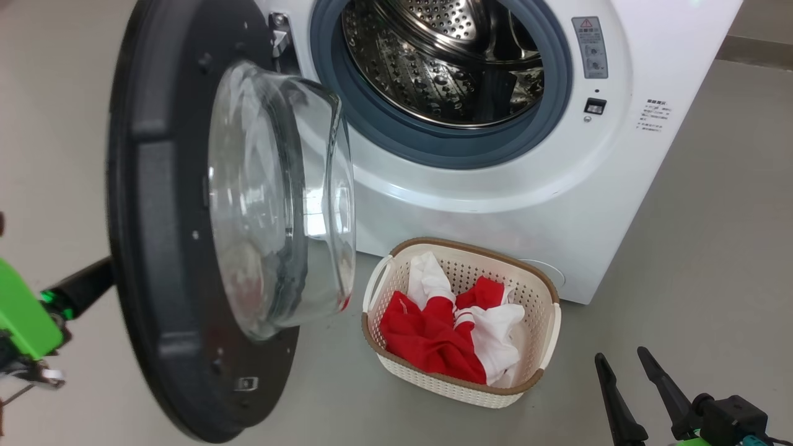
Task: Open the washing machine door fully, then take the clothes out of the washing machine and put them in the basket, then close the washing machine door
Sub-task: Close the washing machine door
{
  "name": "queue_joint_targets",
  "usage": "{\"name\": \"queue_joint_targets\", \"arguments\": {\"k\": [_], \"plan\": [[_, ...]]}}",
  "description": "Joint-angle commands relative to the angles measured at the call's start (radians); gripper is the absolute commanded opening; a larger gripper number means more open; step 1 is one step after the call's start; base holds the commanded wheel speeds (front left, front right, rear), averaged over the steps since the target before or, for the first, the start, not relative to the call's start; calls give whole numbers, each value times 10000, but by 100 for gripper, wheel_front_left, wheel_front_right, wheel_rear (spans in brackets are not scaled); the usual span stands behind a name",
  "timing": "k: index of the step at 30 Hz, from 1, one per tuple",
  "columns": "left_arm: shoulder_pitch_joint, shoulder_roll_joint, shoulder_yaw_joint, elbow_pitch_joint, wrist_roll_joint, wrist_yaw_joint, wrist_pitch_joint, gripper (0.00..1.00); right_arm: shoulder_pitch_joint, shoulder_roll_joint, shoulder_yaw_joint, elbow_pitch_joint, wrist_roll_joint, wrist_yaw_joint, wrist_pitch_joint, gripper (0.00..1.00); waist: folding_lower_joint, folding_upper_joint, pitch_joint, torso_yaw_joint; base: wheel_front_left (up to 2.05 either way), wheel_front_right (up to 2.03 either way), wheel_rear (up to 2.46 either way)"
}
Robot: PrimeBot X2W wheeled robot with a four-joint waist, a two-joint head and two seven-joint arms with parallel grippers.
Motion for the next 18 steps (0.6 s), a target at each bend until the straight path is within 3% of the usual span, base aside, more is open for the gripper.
{"name": "queue_joint_targets", "arguments": {"k": [1,18], "plan": [[-329,380,182,-520,-98,-73,-104,0,-174,-164,203,-263,-59,63,-65,100,0,0,16,-60,0,0,0],[-1142,-378,-1548,-1599,-79,-73,-2311,0,-297,-96,132,-281,-76,63,-65,100,0,0,161,-409,0,0,0]]}}
